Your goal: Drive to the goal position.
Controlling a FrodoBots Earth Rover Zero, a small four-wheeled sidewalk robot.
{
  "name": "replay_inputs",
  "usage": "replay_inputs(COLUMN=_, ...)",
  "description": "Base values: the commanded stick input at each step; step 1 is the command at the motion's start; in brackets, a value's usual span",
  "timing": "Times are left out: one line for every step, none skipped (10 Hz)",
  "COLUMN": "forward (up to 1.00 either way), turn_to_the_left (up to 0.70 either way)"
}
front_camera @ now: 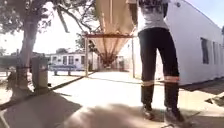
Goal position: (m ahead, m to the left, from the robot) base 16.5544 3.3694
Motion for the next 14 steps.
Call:
replay_inputs(forward=0.7, turn_to_the_left=0.0)
replay_inputs(forward=0.7, turn_to_the_left=0.0)
replay_inputs(forward=0.7, turn_to_the_left=0.0)
replay_inputs(forward=0.7, turn_to_the_left=0.0)
replay_inputs(forward=0.7, turn_to_the_left=0.0)
replay_inputs(forward=0.7, turn_to_the_left=0.0)
replay_inputs(forward=0.7, turn_to_the_left=0.0)
replay_inputs(forward=0.7, turn_to_the_left=0.0)
replay_inputs(forward=0.7, turn_to_the_left=0.0)
replay_inputs(forward=0.7, turn_to_the_left=0.0)
replay_inputs(forward=0.7, turn_to_the_left=0.0)
replay_inputs(forward=0.7, turn_to_the_left=0.0)
replay_inputs(forward=0.7, turn_to_the_left=0.0)
replay_inputs(forward=0.7, turn_to_the_left=0.0)
